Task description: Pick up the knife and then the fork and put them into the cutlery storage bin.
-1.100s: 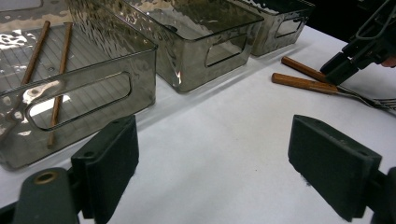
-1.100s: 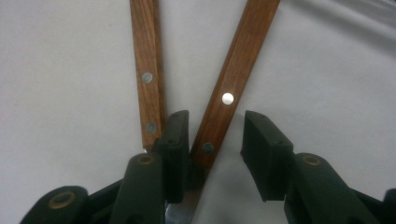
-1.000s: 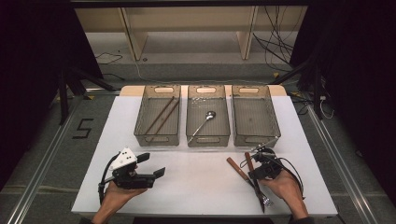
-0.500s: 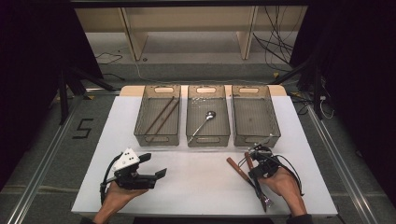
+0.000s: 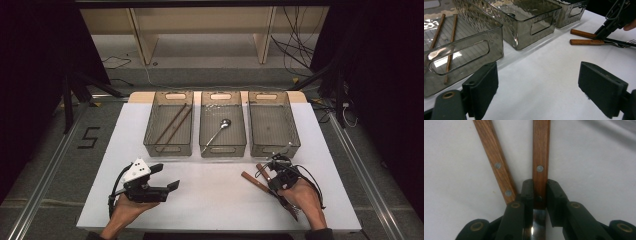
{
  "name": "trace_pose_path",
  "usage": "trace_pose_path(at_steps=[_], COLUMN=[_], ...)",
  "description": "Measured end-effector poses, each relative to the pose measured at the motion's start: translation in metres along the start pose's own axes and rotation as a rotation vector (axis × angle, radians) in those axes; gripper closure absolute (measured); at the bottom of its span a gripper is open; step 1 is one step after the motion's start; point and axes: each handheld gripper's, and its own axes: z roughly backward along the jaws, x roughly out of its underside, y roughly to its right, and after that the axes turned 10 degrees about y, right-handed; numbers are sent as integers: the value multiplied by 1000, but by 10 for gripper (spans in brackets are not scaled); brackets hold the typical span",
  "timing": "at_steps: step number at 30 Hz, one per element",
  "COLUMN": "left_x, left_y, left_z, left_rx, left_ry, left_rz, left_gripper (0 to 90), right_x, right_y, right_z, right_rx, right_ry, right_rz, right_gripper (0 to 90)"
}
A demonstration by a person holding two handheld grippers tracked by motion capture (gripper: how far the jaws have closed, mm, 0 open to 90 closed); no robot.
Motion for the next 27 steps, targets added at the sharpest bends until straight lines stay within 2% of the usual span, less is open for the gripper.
trace_pose_path(at_steps=[9, 12, 27], left_x=[0, 0, -1], left_y=[0, 0, -1], left_z=[0, 1, 2], left_rx=[0, -3, -10], left_ry=[-1, 2, 9], left_rz=[-1, -1, 3], left_gripper=[159, 159, 159], right_x=[2, 1, 1], right_y=[-2, -3, -5], right_z=[2, 7, 27], right_rx=[2, 10, -8], right_ry=[17, 37, 111], right_rz=[19, 40, 56], right_gripper=[779, 779, 781])
